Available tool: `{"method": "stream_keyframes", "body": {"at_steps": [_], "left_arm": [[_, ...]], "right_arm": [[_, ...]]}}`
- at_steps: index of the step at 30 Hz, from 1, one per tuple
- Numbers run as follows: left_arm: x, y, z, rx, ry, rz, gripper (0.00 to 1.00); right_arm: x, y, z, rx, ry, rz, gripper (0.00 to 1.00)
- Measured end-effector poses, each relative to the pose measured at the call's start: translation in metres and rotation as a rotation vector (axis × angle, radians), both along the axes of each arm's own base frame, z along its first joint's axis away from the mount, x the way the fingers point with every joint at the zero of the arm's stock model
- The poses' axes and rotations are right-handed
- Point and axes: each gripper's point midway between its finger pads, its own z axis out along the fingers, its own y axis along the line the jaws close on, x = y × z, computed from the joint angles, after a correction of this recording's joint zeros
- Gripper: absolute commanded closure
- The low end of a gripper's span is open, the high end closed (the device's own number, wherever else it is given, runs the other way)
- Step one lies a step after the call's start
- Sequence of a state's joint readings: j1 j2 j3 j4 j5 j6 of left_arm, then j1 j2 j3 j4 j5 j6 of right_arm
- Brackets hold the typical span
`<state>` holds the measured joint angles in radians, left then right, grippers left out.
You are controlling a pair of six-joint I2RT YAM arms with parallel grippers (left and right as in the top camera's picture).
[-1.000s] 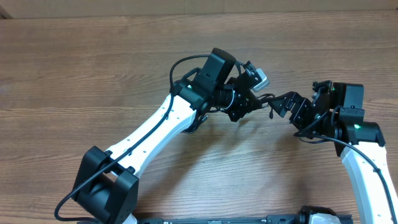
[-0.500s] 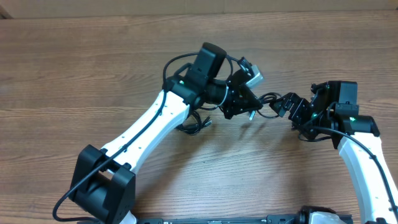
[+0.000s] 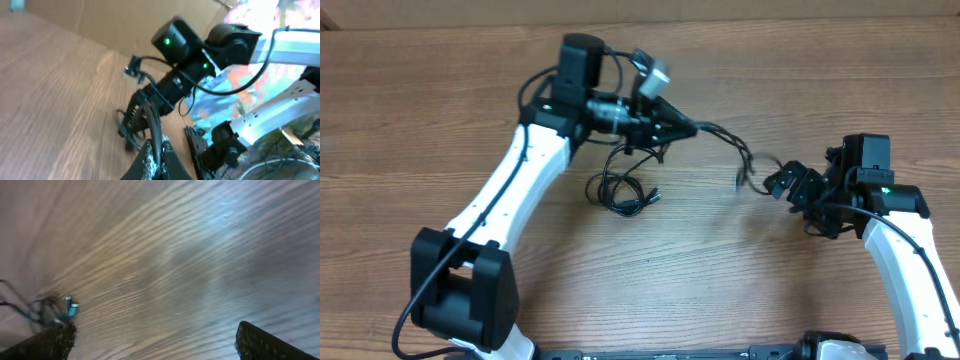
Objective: Untangle cables
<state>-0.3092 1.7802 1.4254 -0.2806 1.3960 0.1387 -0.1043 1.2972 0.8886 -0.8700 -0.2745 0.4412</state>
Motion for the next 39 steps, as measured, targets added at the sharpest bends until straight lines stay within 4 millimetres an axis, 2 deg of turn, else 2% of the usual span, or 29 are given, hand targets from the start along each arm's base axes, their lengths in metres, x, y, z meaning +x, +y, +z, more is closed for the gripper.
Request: {"method": "stream_keyframes", "body": {"at_steps": [5,8,13,16,18,22,25,27,28,30,31,33,35,36,39], "left_arm": [[0.020,0.030,0.013,-0.042,0.002,0.047,0.96],[0.026,0.039,0.016,-0.048,0.015,0.065,0.96],[0.030,0.039,0.014,-0.032,0.049,0.091,0.96],[0.048,0.039,0.008,0.017,0.099,0.198,0.96],[0.059,0.035,0.011,0.017,0.079,0.246,0.96],[0.064,-0.002,0.029,-0.014,0.026,0.302,0.96],[0.059,-0.030,0.040,-0.042,-0.009,0.318,0.96],[0.053,-0.052,0.054,-0.085,-0.056,0.333,0.96],[0.051,-0.058,0.058,-0.096,-0.063,0.340,0.96],[0.064,-0.062,0.057,-0.091,-0.071,0.438,0.95],[0.070,-0.061,0.053,-0.073,-0.062,0.486,0.96],[0.100,-0.048,0.027,0.035,-0.041,0.692,0.96],[0.131,-0.010,-0.015,0.226,0.012,0.975,0.96],[0.136,0.001,-0.025,0.282,0.021,1.039,0.96],[0.141,0.057,-0.069,0.545,0.054,1.285,0.96]], "right_arm": [[-0.002,-0.005,-0.003,-0.029,0.015,-0.011,0.00],[-0.003,-0.007,-0.004,-0.040,0.019,-0.015,0.00],[-0.005,-0.007,-0.005,-0.040,0.030,-0.015,0.00],[-0.011,-0.006,-0.006,-0.035,0.054,-0.013,0.00],[-0.010,0.000,-0.004,-0.007,0.042,0.019,0.00],[-0.009,0.033,0.009,0.127,-0.047,0.228,0.00],[-0.011,0.056,0.023,0.232,-0.131,0.381,0.00],[-0.012,0.070,0.035,0.301,-0.207,0.487,0.00],[-0.012,0.073,0.037,0.311,-0.219,0.501,0.00],[-0.012,0.075,0.039,0.325,-0.237,0.522,0.00],[-0.013,0.076,0.040,0.329,-0.240,0.527,0.00],[-0.014,0.078,0.041,0.338,-0.246,0.537,0.00],[-0.015,0.079,0.042,0.343,-0.245,0.543,0.00],[-0.015,0.079,0.041,0.345,-0.243,0.542,0.00],[-0.015,0.078,0.041,0.341,-0.245,0.545,0.00]]}}
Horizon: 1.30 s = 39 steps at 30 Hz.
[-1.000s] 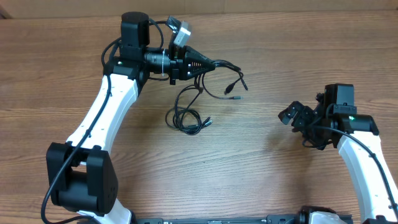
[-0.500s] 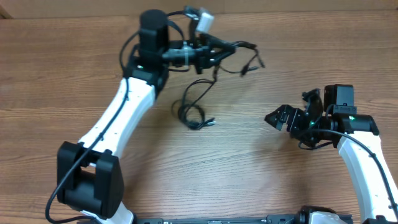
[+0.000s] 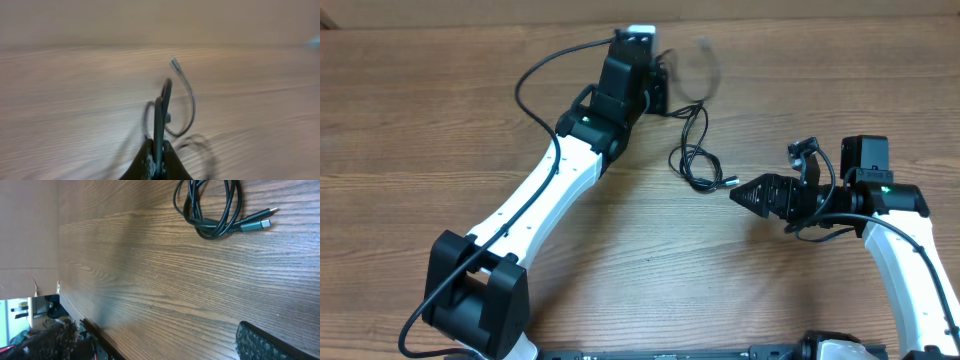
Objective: Untangle cables
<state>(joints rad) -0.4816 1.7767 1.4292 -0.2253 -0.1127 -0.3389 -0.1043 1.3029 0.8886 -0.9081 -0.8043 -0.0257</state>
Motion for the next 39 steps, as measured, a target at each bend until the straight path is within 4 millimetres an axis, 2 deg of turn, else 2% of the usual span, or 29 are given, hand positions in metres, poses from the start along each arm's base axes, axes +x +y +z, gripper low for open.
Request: {"method": "stream_keyframes", "body": {"at_steps": [6,11,12,14,16,18,19,23,25,27,29,31,32,36,39], "left_arm": [[-0.010,0.073,-0.029,0.271,0.093,0.261,0.96],[-0.022,0.110,-0.040,0.402,0.155,0.351,0.96],[-0.025,0.117,-0.042,0.427,0.171,0.363,0.89],[-0.029,0.127,-0.045,0.461,0.196,0.373,0.69],[-0.032,0.141,-0.049,0.491,0.227,0.389,0.30],[-0.036,0.150,-0.053,0.512,0.255,0.394,0.02],[-0.038,0.153,-0.055,0.522,0.272,0.385,0.00],[-0.039,0.144,-0.059,0.534,0.289,0.301,0.00],[-0.035,0.129,-0.061,0.529,0.280,0.187,0.00],[-0.037,0.098,-0.067,0.516,0.278,-0.061,0.00],[-0.047,0.068,-0.072,0.500,0.262,-0.312,0.02],[-0.067,0.034,-0.074,0.465,0.219,-0.613,0.00],[-0.077,0.023,-0.074,0.460,0.197,-0.725,0.00],[-0.100,-0.005,-0.073,0.477,0.102,-0.989,0.00],[-0.110,-0.021,-0.088,0.499,0.077,-1.110,0.00]], "right_arm": [[0.000,0.000,0.000,-0.001,0.001,0.000,0.00],[0.000,0.000,-0.001,-0.004,0.002,-0.001,0.00],[0.000,-0.001,-0.001,-0.005,0.002,-0.001,0.00],[0.000,-0.001,-0.002,-0.009,0.003,-0.002,0.00],[0.000,-0.001,-0.002,-0.010,0.002,-0.003,0.00],[0.000,-0.002,-0.003,-0.019,0.004,-0.006,0.00],[0.001,-0.003,-0.004,-0.026,0.005,-0.008,0.00],[0.000,-0.005,-0.005,-0.037,0.011,-0.011,0.00],[0.000,-0.006,-0.007,-0.047,0.014,-0.014,0.00],[0.000,-0.008,-0.008,-0.059,0.017,-0.018,0.00],[0.000,-0.009,-0.009,-0.065,0.017,-0.021,0.00],[0.000,-0.009,-0.010,-0.072,0.018,-0.023,0.00],[0.000,-0.010,-0.010,-0.074,0.019,-0.023,0.00],[0.000,-0.010,-0.010,-0.075,0.019,-0.024,0.00],[0.000,-0.010,-0.010,-0.076,0.019,-0.024,0.00]]}}
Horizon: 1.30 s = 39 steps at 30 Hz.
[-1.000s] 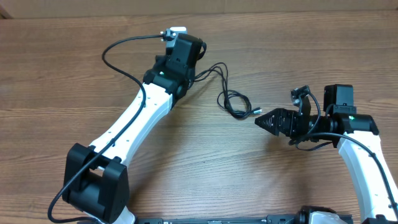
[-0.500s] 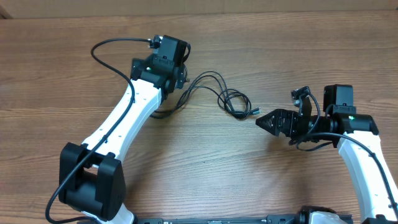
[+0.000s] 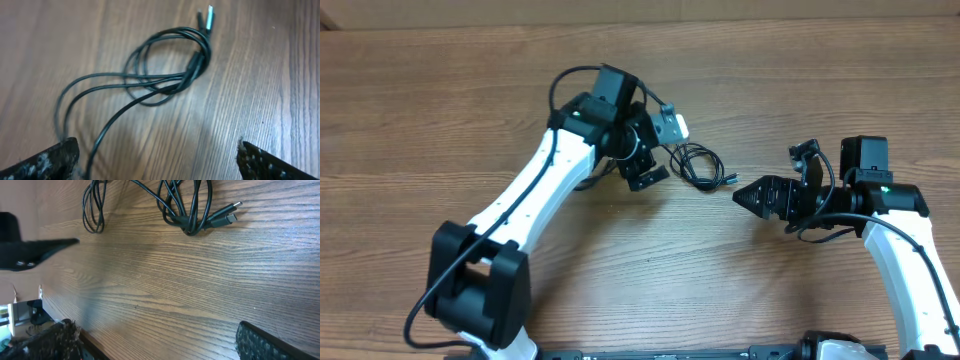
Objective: Untangle cables
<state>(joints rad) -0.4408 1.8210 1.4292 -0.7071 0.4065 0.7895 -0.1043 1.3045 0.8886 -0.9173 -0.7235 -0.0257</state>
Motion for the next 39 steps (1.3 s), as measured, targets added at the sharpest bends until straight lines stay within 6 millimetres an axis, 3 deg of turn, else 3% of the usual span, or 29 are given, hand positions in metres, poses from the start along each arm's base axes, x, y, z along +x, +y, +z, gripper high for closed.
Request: {"method": "stream_keyframes", "body": {"at_steps": [6,8,10,16,19,23,32,34,37,39], "left_arm": [[-0.011,-0.030,-0.033,0.018,0.008,-0.137,0.00],[-0.012,-0.040,-0.043,0.005,0.011,-0.163,0.06],[-0.014,-0.052,-0.057,-0.008,0.021,-0.194,0.04],[-0.018,-0.068,-0.098,-0.010,0.060,-0.237,0.04],[-0.023,-0.070,-0.113,-0.005,0.092,-0.250,0.10],[-0.023,-0.071,-0.112,-0.011,0.092,-0.253,0.14],[-0.027,-0.074,-0.116,-0.013,0.103,-0.262,0.12],[-0.027,-0.074,-0.115,-0.016,0.104,-0.263,0.20],[-0.028,-0.074,-0.115,-0.016,0.104,-0.267,0.50],[-0.028,-0.074,-0.116,-0.016,0.107,-0.269,0.63]], "right_arm": [[0.000,0.000,0.000,-0.002,0.000,0.000,0.00],[0.000,0.000,0.000,-0.003,0.000,-0.001,0.00],[0.000,0.000,0.000,-0.003,0.001,-0.001,0.00],[-0.001,-0.001,-0.001,-0.005,0.004,-0.002,0.00],[-0.001,-0.001,-0.001,-0.005,0.005,-0.002,0.00],[0.000,-0.001,-0.001,-0.005,0.004,-0.002,0.00],[-0.001,-0.001,-0.001,-0.005,0.008,-0.002,0.00],[-0.001,-0.001,-0.001,-0.005,0.008,-0.001,0.00],[-0.001,-0.001,-0.001,-0.005,0.009,-0.002,0.00],[-0.002,-0.001,-0.001,-0.005,0.009,-0.001,0.00]]}}
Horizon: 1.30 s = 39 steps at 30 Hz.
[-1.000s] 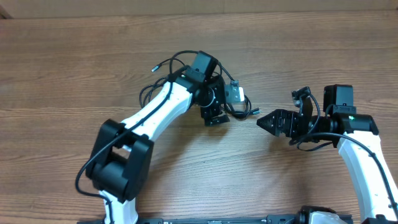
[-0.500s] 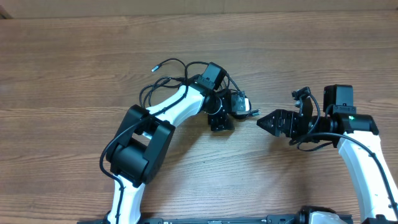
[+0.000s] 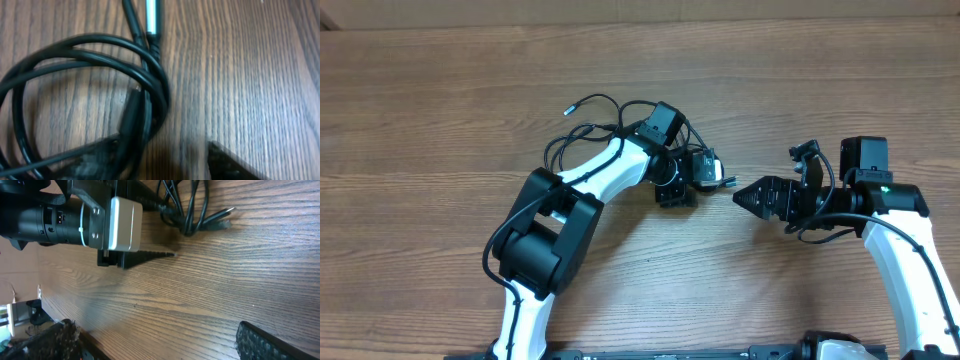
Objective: Untangle cables
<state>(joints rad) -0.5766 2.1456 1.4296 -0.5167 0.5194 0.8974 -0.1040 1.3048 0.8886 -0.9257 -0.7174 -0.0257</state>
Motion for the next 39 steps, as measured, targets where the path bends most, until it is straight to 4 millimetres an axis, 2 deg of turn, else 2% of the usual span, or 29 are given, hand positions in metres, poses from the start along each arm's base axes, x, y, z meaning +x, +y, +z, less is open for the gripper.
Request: {"method": "stream_keyframes", "body": {"at_steps": [1,2,3,8,13,15,16,17,18,20,21,22,23,30,34,39], "left_arm": [[0.000,0.000,0.000,0.002,0.000,0.001,0.64],[0.000,0.001,-0.001,0.003,0.003,0.002,0.75],[0.000,0.001,-0.001,0.004,0.005,0.004,0.96],[0.000,0.000,0.000,0.000,0.008,0.006,0.96],[0.003,-0.002,0.006,-0.003,0.052,0.087,0.96],[0.007,-0.004,0.023,-0.021,0.032,0.108,0.96],[0.014,-0.007,0.062,-0.070,-0.032,0.120,0.96],[0.017,-0.009,0.079,-0.094,-0.064,0.121,0.96],[0.018,-0.010,0.110,-0.136,-0.117,0.124,0.96],[0.018,-0.010,0.154,-0.195,-0.191,0.127,0.96],[0.018,-0.009,0.184,-0.237,-0.244,0.128,0.96],[0.017,-0.009,0.207,-0.271,-0.281,0.133,0.96],[0.016,-0.009,0.217,-0.290,-0.291,0.146,0.96],[0.019,-0.014,0.231,-0.366,-0.175,0.285,0.96],[0.005,-0.023,0.239,-0.436,-0.055,0.275,0.96],[-0.011,-0.031,0.249,-0.503,0.053,0.231,0.96]], "right_arm": [[0.000,0.000,0.000,0.000,0.000,0.000,0.00],[0.000,0.000,0.000,0.000,0.000,0.000,0.00],[0.000,0.000,0.000,0.000,0.000,0.000,0.00],[0.000,0.000,0.000,0.000,0.002,-0.001,0.00],[-0.002,0.001,0.000,0.028,0.056,-0.049,0.00],[-0.003,0.004,0.002,0.058,0.083,-0.070,0.00],[-0.004,0.006,0.005,0.083,0.100,-0.079,0.00],[-0.004,0.007,0.005,0.089,0.104,-0.081,0.00],[-0.005,0.008,0.006,0.101,0.108,-0.083,0.00],[-0.004,0.009,0.007,0.111,0.116,-0.091,0.00],[-0.003,0.009,0.008,0.120,0.124,-0.105,0.00],[-0.002,0.010,0.009,0.129,0.128,-0.112,0.00],[-0.001,0.011,0.011,0.143,0.129,-0.118,0.00],[0.015,0.029,0.043,0.314,0.013,-0.051,0.00],[0.028,0.033,0.061,0.362,-0.108,0.000,0.00],[0.039,0.034,0.072,0.341,-0.277,0.081,0.00]]}}
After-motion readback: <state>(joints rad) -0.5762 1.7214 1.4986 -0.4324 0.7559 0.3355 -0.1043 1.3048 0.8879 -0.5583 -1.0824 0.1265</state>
